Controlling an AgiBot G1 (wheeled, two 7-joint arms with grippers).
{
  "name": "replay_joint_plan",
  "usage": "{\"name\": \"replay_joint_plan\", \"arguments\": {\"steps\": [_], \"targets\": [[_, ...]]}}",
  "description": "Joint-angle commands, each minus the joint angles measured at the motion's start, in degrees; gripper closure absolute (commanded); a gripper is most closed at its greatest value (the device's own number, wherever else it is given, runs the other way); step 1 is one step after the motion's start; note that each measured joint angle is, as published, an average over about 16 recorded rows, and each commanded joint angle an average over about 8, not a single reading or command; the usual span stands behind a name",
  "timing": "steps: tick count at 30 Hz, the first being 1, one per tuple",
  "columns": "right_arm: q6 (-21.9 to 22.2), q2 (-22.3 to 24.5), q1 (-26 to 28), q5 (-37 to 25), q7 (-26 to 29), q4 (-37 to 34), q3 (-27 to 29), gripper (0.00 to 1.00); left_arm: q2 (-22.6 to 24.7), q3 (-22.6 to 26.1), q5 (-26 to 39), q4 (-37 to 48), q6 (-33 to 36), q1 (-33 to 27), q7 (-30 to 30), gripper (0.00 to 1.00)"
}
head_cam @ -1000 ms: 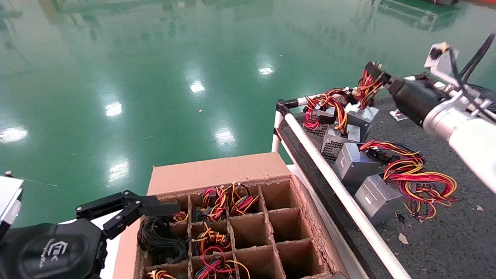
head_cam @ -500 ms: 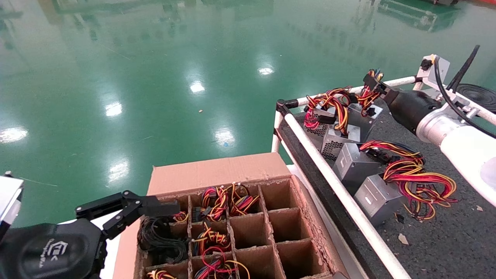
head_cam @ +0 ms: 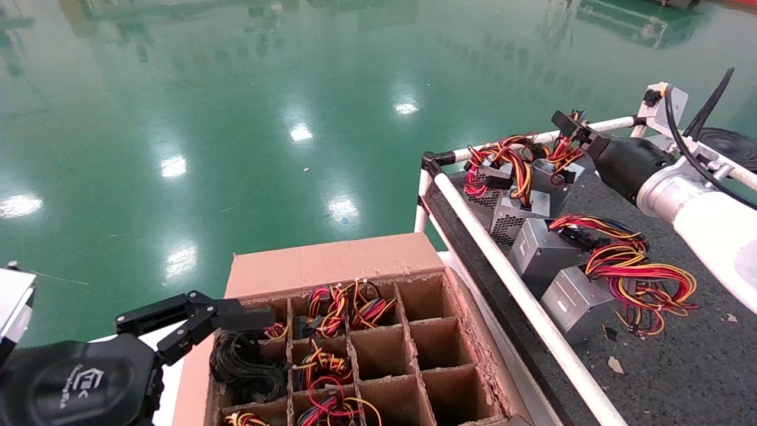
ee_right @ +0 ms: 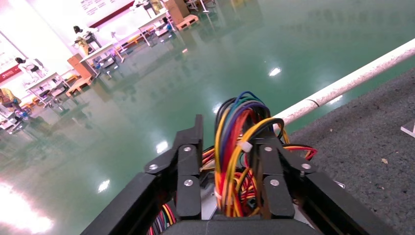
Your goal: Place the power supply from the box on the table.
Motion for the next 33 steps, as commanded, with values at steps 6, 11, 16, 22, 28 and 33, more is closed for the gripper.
{"name": "replay_joint_plan", "arguments": {"steps": [6,11,16,22,28,33], "targets": [[-0.9,0.8,0.4,-1.4,0.8,-1.2,-0.9,0.0,0.0,0.0,0.0,0.0,0.0,0.0,0.0,0.0],[-2.3,1.7,0.8,-2.5,1.9,-2.8,-1.7,0.0,0.0,0.0,0.0,0.0,0.0,0.0,0.0,0.0],[-3.3,2.4,1.6,-3.1,2.6,-4.1,-2.1,0.0,0.0,0.0,0.0,0.0,0.0,0.0,0.0,0.0],[-4.8,3.4,3.5,-4.1,3.3,-5.5,-2.7,0.0,0.0,0.0,0.0,0.0,0.0,0.0,0.0,0.0],[-6.2,4.0,5.6,-5.0,3.7,-7.1,-3.3,0.0,0.0,0.0,0.0,0.0,0.0,0.0,0.0,0.0],[-7.0,3.9,7.1,-5.2,3.8,-8.3,-3.4,0.0,0.0,0.0,0.0,0.0,0.0,0.0,0.0,0.0]]}}
